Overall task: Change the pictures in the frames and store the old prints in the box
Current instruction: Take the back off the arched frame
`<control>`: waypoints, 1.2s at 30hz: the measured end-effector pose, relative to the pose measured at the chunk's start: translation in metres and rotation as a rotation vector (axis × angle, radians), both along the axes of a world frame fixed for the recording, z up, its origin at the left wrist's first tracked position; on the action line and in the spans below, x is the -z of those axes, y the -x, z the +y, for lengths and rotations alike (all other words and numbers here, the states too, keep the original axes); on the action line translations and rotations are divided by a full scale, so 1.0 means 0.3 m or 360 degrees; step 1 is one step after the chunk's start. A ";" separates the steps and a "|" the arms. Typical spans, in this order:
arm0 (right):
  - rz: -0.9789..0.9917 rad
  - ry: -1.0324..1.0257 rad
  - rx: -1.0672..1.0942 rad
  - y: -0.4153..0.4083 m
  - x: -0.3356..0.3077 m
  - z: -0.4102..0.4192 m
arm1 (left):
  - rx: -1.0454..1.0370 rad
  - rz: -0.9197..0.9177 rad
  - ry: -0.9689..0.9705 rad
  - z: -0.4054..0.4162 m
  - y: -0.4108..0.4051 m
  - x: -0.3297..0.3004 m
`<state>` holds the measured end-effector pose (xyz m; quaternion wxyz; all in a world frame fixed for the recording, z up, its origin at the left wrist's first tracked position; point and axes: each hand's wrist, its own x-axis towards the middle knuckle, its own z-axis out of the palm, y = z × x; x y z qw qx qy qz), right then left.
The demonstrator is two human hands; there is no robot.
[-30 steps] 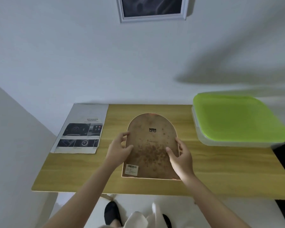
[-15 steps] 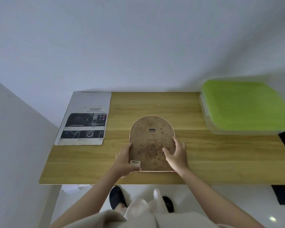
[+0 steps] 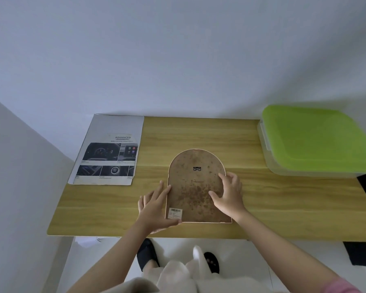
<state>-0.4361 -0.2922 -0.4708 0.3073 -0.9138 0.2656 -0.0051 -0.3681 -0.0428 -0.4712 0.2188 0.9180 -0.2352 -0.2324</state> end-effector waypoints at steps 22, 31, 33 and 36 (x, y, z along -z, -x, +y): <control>0.0556 0.0412 -0.0714 -0.416 -0.096 -0.063 | 0.0326 -0.0272 -0.0196 0.026 -0.029 0.042; 0.0749 0.0085 -0.0519 -0.527 -0.151 -0.052 | 0.0322 -0.0246 -0.0210 0.024 -0.032 0.041; 0.0782 0.0047 -0.0495 -0.544 -0.148 -0.053 | 0.0332 -0.0250 -0.0229 0.023 -0.033 0.042; 0.0764 -0.0020 -0.0473 -0.556 -0.141 -0.064 | 0.0335 -0.0249 -0.0230 0.022 -0.033 0.040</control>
